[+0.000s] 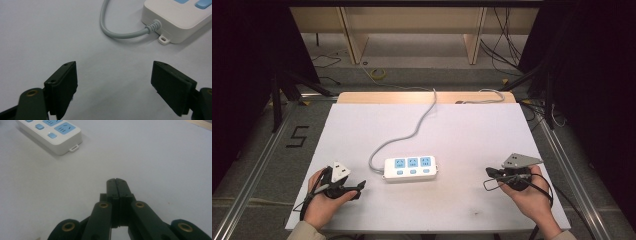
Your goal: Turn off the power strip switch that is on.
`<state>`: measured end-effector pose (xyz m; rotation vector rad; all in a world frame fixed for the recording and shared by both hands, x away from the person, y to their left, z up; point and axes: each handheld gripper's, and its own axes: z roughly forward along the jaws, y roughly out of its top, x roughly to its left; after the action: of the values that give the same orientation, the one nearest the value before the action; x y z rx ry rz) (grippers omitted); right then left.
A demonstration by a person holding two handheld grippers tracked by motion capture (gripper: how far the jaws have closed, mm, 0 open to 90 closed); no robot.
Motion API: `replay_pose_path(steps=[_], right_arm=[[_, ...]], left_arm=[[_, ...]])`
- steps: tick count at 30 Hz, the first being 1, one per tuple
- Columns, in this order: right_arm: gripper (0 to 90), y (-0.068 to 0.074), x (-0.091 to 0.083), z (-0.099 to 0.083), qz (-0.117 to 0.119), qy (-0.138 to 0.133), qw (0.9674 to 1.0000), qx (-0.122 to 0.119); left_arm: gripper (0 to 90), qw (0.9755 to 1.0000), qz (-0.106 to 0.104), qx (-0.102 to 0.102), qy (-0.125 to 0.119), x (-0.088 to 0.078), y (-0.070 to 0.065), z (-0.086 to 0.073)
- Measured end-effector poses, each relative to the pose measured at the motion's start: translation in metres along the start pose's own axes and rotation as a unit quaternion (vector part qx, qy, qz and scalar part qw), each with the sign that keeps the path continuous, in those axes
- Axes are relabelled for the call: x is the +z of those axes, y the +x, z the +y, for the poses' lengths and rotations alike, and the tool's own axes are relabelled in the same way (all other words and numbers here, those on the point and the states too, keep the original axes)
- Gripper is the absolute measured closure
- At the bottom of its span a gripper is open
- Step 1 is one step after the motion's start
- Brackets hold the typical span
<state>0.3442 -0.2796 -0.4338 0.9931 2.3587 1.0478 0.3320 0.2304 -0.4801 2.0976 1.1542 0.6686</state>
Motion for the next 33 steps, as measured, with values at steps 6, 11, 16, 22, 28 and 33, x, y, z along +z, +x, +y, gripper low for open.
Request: replay_pose_path(steps=[6,11,16,22,28,33], right_arm=[[90.0,0.001,0.001,0.002,0.002,0.001,1.0000,-0.002],[90.0,0.001,0.003,0.005,0.003,0.002,1.0000,-0.004],[90.0,0.003,0.004,0.008,0.006,0.004,0.9999,-0.007],[90.0,0.004,0.006,0.012,0.009,0.005,0.9999,-0.009],[90.0,0.006,0.007,0.016,0.012,0.007,0.9998,-0.011],[90.0,0.006,0.007,0.018,0.012,0.007,0.9998,-0.014]], left_arm=[[20.9,1.0000,0.000,0.000,0.000,0.000,0.000,0.000],[20.9,1.0000,-0.001,0.000,0.000,0.000,0.000,0.000],[20.9,1.0000,-0.001,0.000,0.000,0.000,0.000,0.000],[20.9,1.0000,-0.001,0.000,-0.001,0.000,0.000,0.000],[20.9,1.0000,-0.001,0.000,0.000,0.000,0.000,0.000],[20.9,1.0000,-0.001,0.000,-0.001,0.000,0.000,0.000]])
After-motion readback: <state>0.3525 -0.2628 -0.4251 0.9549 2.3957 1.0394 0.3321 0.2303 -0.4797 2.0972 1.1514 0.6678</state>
